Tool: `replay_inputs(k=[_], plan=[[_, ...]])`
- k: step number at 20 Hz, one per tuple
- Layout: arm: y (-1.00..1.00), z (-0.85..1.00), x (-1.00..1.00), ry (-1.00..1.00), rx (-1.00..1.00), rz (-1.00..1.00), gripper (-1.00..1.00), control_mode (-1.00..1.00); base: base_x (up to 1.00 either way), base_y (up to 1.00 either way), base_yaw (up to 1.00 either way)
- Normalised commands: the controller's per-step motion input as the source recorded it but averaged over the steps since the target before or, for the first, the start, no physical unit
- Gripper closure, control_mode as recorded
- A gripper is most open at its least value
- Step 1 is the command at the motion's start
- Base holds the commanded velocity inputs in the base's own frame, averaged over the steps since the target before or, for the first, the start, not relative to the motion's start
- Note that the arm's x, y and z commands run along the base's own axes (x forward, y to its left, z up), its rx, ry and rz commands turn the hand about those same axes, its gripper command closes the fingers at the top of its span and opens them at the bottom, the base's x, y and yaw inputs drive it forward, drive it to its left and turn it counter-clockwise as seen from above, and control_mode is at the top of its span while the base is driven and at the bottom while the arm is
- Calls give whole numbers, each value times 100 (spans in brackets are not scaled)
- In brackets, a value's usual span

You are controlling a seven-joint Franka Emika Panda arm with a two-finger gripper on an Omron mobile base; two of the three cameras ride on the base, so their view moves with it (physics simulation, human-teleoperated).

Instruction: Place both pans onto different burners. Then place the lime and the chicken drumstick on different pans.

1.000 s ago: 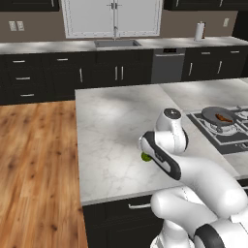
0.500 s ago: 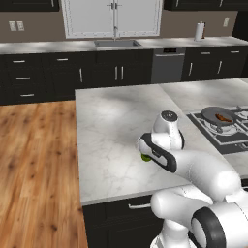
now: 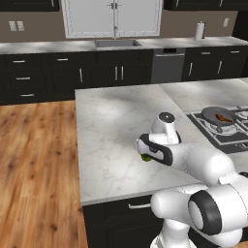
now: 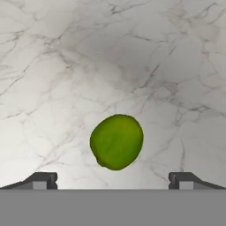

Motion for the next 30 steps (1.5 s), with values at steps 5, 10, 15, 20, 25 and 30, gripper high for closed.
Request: replay_inputs(k=[5,10,15,20,25,30], plan=[[0,-21,0,0,0,0,-100,-100,0,0,0],[0,-21,5,0,0,0,-100,-100,0,0,0],[0,-15,12,0,0,0,-100,-100,0,0,0],[0,-15,15,0,0,0,-100,-100,0,0,0],[0,-15,14,0,0,0,-100,-100,0,0,0],[0,-14,12,0,0,0,-100,-100,0,0,0]])
